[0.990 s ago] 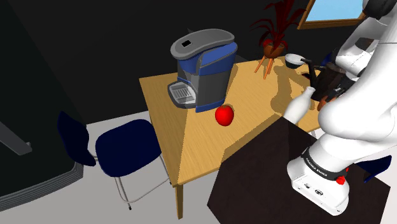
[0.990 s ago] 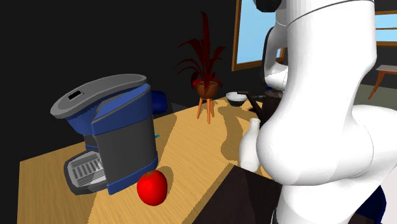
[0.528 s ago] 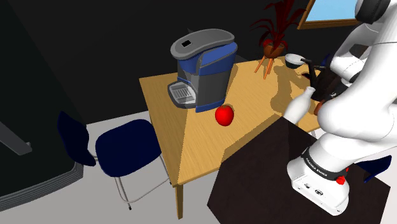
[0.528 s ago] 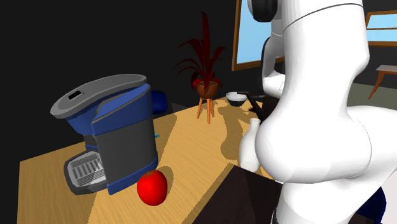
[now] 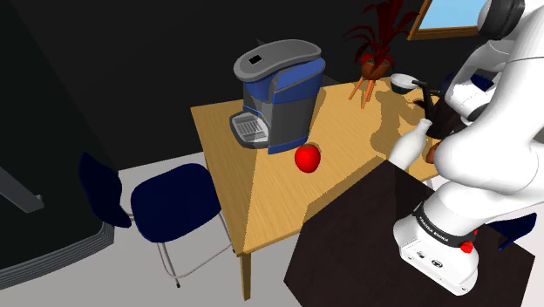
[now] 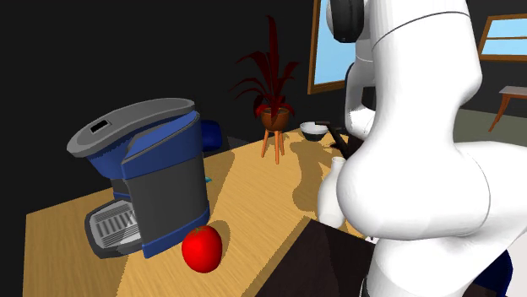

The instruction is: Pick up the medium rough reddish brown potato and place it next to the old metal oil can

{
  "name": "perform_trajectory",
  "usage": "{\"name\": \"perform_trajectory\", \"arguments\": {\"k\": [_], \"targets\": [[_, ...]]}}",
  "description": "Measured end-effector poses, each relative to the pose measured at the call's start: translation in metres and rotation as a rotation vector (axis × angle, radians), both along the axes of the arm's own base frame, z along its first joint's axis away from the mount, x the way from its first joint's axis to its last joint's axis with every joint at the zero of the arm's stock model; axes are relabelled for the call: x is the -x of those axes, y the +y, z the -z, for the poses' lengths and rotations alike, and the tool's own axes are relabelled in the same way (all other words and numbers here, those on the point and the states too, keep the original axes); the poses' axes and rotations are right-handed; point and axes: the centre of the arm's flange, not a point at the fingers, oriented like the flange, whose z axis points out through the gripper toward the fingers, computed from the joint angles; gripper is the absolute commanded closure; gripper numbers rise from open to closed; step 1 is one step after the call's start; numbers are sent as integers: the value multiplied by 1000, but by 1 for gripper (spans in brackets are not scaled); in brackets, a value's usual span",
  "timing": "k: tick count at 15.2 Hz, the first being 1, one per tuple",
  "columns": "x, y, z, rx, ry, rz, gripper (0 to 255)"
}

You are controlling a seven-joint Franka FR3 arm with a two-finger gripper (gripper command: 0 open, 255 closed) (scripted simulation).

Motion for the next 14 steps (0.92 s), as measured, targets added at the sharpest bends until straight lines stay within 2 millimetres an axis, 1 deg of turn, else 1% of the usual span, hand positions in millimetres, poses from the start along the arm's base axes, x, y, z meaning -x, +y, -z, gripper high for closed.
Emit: {"name": "perform_trajectory", "arguments": {"k": [2, 6, 8, 14], "targets": [[0, -4, 10, 6, -2, 0, 255], [-1, -2, 32, 0, -1, 0, 255], [0, -2, 38, 0, -1, 0, 255], [-1, -2, 41, 0, -1, 0, 255]]}}
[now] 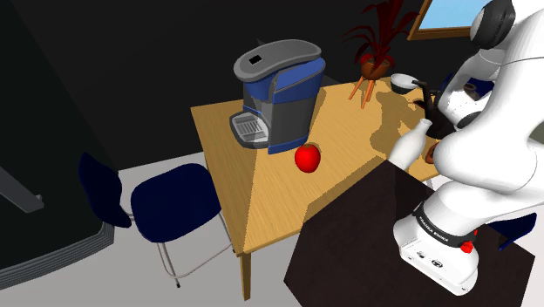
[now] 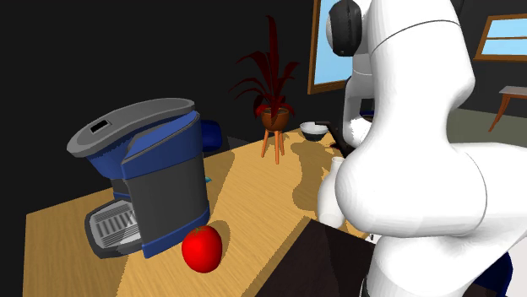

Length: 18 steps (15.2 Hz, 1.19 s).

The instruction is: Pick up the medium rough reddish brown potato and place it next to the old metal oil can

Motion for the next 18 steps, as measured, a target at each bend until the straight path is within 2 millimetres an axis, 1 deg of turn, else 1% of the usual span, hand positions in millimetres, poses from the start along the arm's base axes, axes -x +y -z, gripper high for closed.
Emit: {"name": "perform_trajectory", "arguments": {"k": [1, 7, 8, 9, 11, 12, 14, 18], "targets": [[0, 0, 0, 0, 0, 0, 0], [1, 1, 2, -3, 3, 1, 0], [3, 2, -4, -5, 4, 1, 0], [1, 1, -14, -6, 4, 1, 0], [3, 6, -34, -6, 4, 0, 0], [4, 7, -39, -6, 4, 0, 0], [6, 7, -45, -7, 4, 1, 0], [6, 8, -46, -7, 4, 1, 0]]}}
